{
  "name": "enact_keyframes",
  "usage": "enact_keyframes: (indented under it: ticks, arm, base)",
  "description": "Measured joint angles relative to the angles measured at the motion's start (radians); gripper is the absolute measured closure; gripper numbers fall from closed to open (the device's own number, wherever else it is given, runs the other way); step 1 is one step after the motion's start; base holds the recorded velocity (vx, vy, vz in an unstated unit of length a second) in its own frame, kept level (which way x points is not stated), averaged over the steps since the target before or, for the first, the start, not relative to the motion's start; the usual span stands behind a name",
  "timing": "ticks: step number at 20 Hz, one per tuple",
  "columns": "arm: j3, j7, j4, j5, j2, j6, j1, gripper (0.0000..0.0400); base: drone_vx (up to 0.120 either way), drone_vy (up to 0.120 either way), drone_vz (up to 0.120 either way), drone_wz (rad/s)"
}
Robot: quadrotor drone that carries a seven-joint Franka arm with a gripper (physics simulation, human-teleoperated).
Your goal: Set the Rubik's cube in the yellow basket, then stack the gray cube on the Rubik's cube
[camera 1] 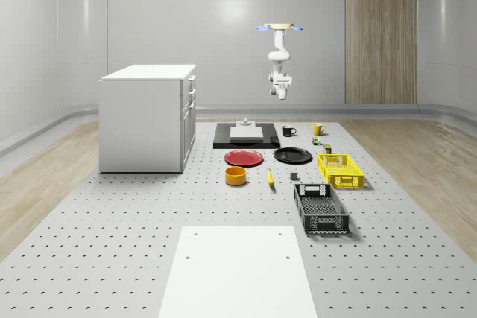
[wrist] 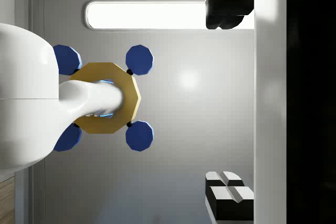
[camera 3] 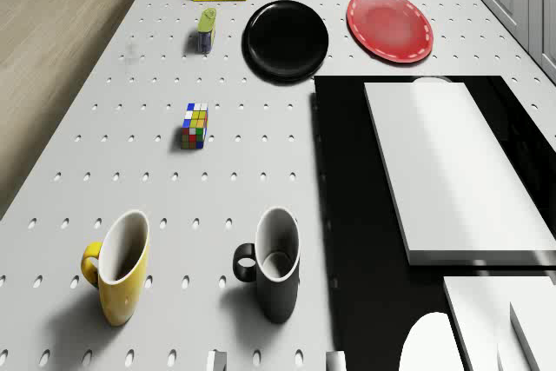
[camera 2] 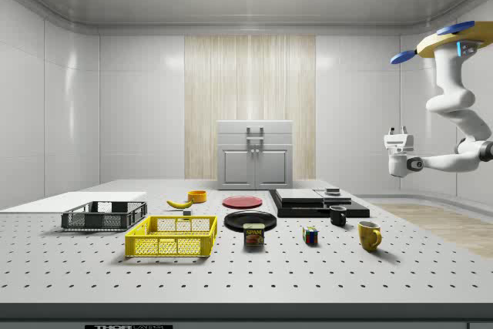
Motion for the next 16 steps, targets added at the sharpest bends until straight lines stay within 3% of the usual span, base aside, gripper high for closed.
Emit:
enact_keyframes:
  ticks: [2,8,16]
  arm:
    - [0.001,-0.001,0.042,0.000,0.003,-0.037,-0.001,0.0000]
    - [0.002,-0.002,0.170,0.001,0.040,-0.124,-0.003,0.0000]
    - [0.003,-0.003,0.273,0.002,0.079,-0.182,-0.005,0.0000]
  base:
    - [0.020,0.020,0.000,0.000]
    - [0.120,0.120,0.000,0.000]
    - [0.120,0.120,0.000,0.000]
